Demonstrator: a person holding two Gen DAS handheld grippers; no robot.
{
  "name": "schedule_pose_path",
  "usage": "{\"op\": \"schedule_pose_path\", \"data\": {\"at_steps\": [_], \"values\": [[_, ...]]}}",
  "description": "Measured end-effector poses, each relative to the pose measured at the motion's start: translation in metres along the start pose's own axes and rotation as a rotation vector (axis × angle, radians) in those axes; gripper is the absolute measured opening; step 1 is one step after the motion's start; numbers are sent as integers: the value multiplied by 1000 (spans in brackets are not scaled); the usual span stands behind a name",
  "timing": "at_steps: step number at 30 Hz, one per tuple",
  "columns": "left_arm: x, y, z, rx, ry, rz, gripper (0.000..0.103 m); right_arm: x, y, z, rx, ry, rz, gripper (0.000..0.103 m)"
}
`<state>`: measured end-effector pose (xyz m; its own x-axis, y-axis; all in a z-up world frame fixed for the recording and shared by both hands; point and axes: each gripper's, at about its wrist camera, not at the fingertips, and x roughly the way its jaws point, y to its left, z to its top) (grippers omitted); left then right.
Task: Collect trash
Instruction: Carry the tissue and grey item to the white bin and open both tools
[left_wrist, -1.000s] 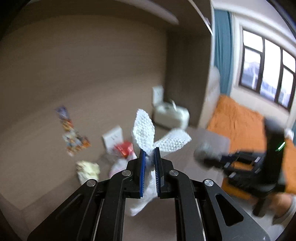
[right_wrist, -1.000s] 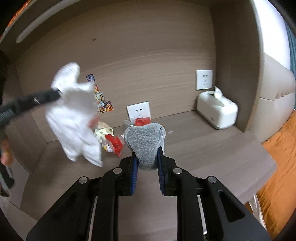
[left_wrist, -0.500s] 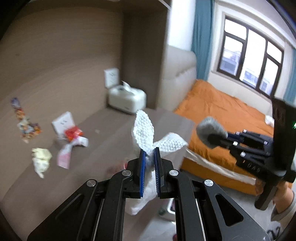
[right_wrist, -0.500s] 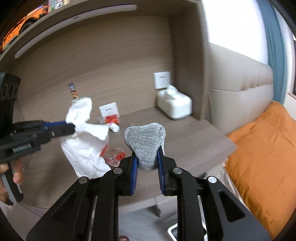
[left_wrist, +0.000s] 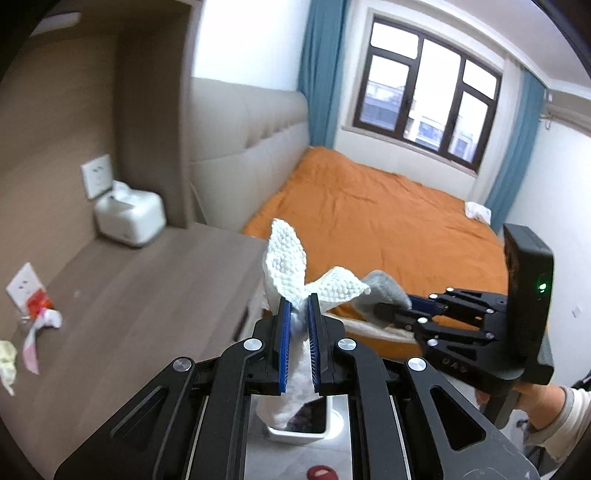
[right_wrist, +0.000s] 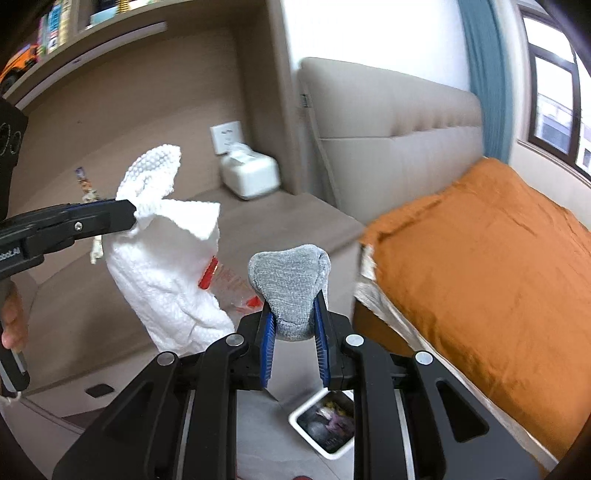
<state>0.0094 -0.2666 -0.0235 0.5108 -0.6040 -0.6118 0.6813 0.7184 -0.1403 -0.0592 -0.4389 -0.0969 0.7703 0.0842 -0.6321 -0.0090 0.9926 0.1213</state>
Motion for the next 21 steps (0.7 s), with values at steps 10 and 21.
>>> {"op": "schedule_pose_path", "data": {"at_steps": [10, 21], "values": [[106, -26, -28, 2, 177, -103, 9, 15, -56, -45, 108, 84, -60, 21], [237, -43, -109, 67, 336, -131, 9, 93, -89, -119, 169, 191, -54, 21]]}}
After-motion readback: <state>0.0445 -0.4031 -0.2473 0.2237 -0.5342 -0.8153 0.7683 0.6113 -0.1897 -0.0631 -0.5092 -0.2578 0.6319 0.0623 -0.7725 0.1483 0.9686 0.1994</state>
